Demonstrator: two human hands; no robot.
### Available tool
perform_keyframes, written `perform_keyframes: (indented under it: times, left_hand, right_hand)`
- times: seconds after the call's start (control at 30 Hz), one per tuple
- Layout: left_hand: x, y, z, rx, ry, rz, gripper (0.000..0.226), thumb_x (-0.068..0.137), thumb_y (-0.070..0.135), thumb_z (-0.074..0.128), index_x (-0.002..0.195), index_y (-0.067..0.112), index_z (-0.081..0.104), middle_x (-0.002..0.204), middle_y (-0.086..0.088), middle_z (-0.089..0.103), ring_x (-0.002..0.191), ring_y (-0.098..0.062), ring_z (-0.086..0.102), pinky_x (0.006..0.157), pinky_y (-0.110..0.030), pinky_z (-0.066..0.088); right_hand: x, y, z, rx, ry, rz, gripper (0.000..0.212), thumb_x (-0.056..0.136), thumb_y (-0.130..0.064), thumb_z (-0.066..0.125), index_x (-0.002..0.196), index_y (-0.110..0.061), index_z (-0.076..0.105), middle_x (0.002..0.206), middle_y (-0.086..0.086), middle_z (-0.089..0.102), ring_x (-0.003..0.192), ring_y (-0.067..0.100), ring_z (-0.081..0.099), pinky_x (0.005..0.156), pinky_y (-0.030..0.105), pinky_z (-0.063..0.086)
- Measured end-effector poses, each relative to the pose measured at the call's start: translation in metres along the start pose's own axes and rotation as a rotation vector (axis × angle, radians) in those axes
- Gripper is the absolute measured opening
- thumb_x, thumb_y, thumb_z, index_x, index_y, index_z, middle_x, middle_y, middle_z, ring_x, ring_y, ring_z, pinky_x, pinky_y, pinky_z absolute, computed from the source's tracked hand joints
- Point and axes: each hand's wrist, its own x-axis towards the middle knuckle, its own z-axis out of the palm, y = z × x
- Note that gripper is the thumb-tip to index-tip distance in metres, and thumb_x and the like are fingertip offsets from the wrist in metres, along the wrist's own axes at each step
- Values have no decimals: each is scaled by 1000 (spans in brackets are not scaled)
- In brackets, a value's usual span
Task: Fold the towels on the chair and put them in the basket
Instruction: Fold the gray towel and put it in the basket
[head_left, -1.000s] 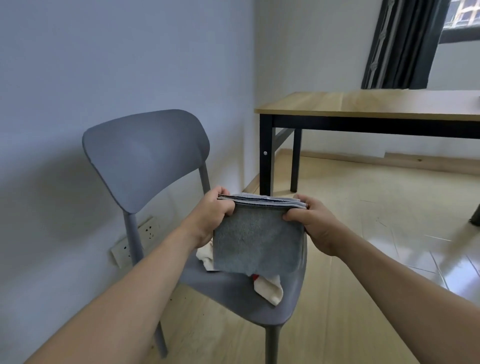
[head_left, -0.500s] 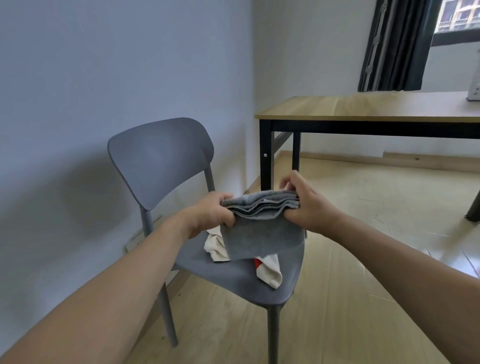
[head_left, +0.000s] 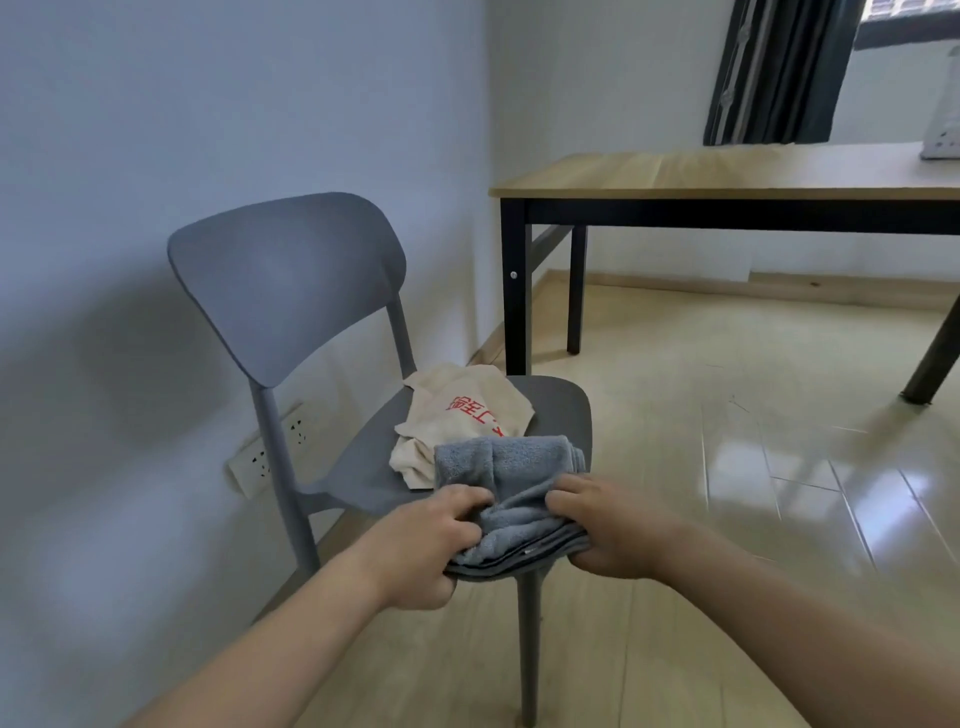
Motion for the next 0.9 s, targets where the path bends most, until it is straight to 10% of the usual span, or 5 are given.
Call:
perform_keyframes:
  times: [0.23, 0.4, 0.63, 0.9]
  left_hand:
    - [9, -8, -18, -140, -47, -144, 14, 72, 17, 52, 84, 25, 53, 102, 14, 57, 90, -14, 58, 71, -25, 45]
    - [2, -1, -20, -32, -47, -137, 50, 75, 24, 52, 121, 38, 39, 108, 14, 54, 95, -9, 55, 73, -27, 48]
    - [1, 0, 2, 149, 56, 6, 61, 71, 31, 50, 131, 25, 44, 127, 6, 54, 116, -15, 52, 100, -28, 42]
    - [0, -1, 8, 194, 119, -91, 42, 61, 4, 63, 102, 16, 63, 85, 4, 61, 74, -16, 61, 57, -27, 51]
  right_hand:
    - [-5, 11, 1, -3, 55, 22, 29, 73, -42, 64, 91, -22, 56, 100, -3, 53, 92, 17, 50, 85, 27, 46]
    - [-21, 1, 4, 692, -1, 500, 54, 68, -78, 47, 96, -32, 46, 109, -11, 40, 96, 7, 46, 83, 25, 43]
    - [-10, -19, 1, 777, -12, 822, 24, 95, -41, 49, 85, -19, 50, 81, -1, 56, 70, 13, 51, 57, 25, 42]
    - [-24, -12, -13, 930, -17, 884, 17, 91, -18, 59, 76, -13, 53, 83, 7, 59, 75, 17, 57, 60, 26, 54]
